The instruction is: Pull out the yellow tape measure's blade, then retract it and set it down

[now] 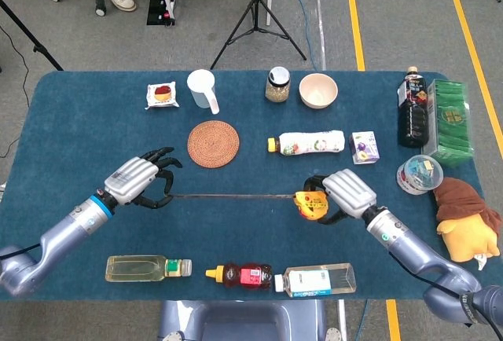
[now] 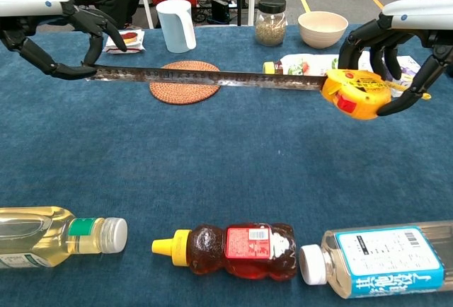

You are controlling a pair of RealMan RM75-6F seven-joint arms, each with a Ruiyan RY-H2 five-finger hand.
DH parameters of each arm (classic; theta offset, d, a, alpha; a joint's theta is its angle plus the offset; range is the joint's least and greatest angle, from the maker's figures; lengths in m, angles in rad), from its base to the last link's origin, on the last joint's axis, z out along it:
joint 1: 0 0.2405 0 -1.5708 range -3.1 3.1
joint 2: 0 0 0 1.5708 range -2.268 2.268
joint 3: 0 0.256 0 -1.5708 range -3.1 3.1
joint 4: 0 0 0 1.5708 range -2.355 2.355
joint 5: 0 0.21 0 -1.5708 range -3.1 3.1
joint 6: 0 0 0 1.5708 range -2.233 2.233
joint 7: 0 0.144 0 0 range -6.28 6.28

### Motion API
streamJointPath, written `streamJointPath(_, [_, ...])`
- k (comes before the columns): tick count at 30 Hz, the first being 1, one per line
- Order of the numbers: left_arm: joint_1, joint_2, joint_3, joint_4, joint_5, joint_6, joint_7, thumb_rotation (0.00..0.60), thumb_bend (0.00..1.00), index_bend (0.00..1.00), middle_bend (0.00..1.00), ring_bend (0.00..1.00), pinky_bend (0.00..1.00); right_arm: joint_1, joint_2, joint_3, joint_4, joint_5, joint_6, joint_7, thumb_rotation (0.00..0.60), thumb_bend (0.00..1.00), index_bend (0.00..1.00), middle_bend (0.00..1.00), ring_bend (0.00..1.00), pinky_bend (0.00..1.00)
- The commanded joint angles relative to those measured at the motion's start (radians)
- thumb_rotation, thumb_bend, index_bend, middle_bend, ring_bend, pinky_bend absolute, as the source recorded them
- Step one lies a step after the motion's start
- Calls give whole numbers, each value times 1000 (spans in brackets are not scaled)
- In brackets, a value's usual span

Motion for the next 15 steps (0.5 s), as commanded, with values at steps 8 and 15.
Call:
streamJointPath(8, [54, 46, 20, 13, -6, 33, -23, 569, 413, 679, 229, 10, 111, 0, -1, 5, 1, -5, -1, 5, 600, 248, 505, 519, 532, 536])
streamJointPath(15, [87, 69, 22, 21, -22, 49, -40, 569, 414, 679, 229, 10, 110, -4, -4, 4, 0, -4, -4, 2, 600, 248, 506, 520, 535, 536])
